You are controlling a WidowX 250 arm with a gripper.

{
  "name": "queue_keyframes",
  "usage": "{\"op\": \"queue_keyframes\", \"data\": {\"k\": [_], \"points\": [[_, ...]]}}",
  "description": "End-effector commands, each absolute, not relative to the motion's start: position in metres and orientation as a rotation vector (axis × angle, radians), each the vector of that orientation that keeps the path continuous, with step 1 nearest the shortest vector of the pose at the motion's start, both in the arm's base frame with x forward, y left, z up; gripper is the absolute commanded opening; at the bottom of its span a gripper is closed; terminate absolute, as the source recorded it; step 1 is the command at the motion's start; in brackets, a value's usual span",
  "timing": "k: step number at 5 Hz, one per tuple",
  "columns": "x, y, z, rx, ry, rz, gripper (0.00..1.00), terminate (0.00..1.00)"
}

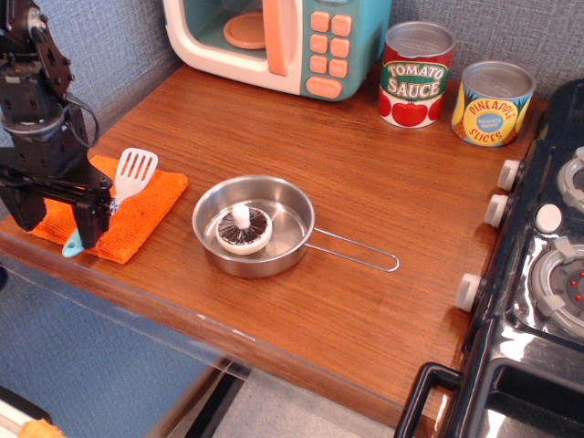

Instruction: Place the spatula in front of the canned goods.

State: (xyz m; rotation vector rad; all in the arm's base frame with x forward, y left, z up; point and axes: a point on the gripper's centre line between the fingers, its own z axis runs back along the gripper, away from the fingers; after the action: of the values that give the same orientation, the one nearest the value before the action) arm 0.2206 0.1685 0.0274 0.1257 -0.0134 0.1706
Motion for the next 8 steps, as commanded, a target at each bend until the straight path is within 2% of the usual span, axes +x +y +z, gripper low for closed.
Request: {"op": "queue_keyframes", "data": {"k": [1, 3, 4, 6, 7, 8], "points": [[0.225, 0.162, 0.032, 0.152, -0.028, 0.137, 1.0, 0.0], [0.226, 0.157, 0.027, 0.165, -0.013, 0.124, 1.0, 0.0], [0.227, 0.156, 0.025, 0.167, -0.01, 0.119, 0.0, 0.0], [0.228, 0.153, 0.022, 0.17, 0.001, 0.115, 0.0, 0.0], [0.231, 0.15, 0.052, 0.182, -0.078, 0.116, 0.0, 0.0], [0.233, 0.145, 0.093, 0.178, -0.178, 0.127, 0.0, 0.0]]}}
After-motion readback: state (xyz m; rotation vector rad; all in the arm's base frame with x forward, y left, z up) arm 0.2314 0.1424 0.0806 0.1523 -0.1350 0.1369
